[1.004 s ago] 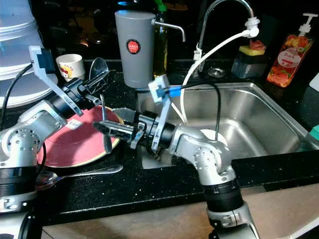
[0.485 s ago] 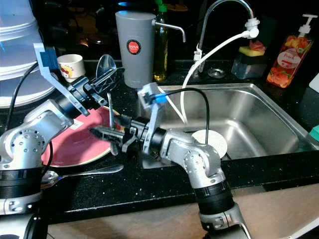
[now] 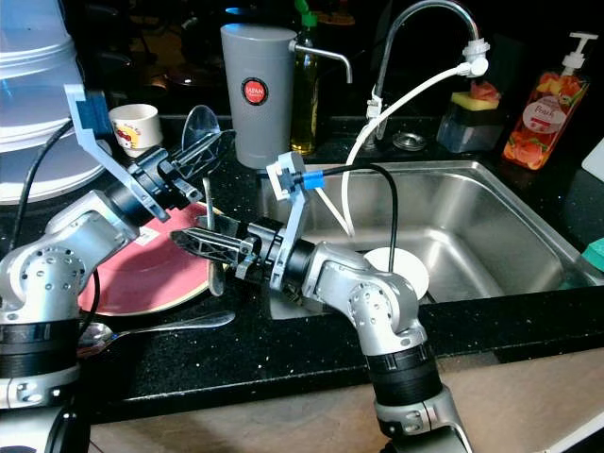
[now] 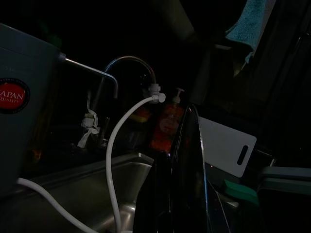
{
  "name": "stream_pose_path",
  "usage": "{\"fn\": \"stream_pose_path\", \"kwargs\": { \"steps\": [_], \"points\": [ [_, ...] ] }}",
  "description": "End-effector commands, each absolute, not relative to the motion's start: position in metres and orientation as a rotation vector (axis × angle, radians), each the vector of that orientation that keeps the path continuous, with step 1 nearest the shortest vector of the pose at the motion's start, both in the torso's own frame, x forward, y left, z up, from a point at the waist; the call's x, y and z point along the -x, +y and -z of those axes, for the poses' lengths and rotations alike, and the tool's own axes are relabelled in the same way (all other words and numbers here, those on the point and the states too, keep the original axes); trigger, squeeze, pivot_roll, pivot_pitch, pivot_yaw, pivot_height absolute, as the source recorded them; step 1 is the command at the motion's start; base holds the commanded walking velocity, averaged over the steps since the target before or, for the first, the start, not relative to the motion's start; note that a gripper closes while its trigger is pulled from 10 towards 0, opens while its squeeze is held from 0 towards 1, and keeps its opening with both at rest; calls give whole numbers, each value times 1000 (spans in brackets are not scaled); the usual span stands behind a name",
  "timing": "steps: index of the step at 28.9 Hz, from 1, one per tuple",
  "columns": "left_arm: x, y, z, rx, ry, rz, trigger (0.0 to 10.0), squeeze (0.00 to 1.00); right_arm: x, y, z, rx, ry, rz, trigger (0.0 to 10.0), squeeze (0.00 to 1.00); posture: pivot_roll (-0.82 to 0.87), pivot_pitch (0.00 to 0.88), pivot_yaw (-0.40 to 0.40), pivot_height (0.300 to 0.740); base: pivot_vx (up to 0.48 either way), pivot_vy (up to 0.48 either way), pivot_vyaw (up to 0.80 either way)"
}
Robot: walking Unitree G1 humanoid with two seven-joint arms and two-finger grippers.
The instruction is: Kitchen organization
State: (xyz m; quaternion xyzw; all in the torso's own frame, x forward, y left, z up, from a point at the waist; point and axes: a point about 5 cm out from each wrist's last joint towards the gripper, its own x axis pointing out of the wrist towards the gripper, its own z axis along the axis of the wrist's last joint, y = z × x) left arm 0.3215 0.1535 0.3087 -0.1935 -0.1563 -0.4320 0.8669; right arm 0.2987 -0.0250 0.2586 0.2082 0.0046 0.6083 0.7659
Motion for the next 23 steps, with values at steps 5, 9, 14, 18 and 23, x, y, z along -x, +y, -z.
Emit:
{"fn": "stream_pose_path", "kwargs": {
  "steps": [5, 9, 14, 18, 23],
  "points": [
    [-319, 151, -309, 393, -334, 925, 0, 0, -296, -25, -264, -467, -2, -1349, 0, 0, 68, 8, -30, 740, 0, 0, 0],
    [-318, 156, -307, 403, -336, 934, 0, 0, -298, -34, -264, -442, -4, -1351, 0, 0, 67, 12, -30, 740, 0, 0, 0],
    [-317, 159, -304, 397, -321, 946, 0, 0, -303, -46, -262, -432, 4, -1327, 0, 0, 65, 16, -30, 740, 0, 0, 0],
    [-315, 159, -304, 388, -319, 964, 0, 0, -304, -50, -262, -434, 7, -1311, 0, 0, 64, 18, -30, 740, 0, 0, 0],
    [-335, 170, -305, 393, -327, 743, 10000, 1000, -314, -55, -264, -448, -16, -1234, 0, 0, 66, 16, -32, 740, 0, 0, 0]
  ]
}}
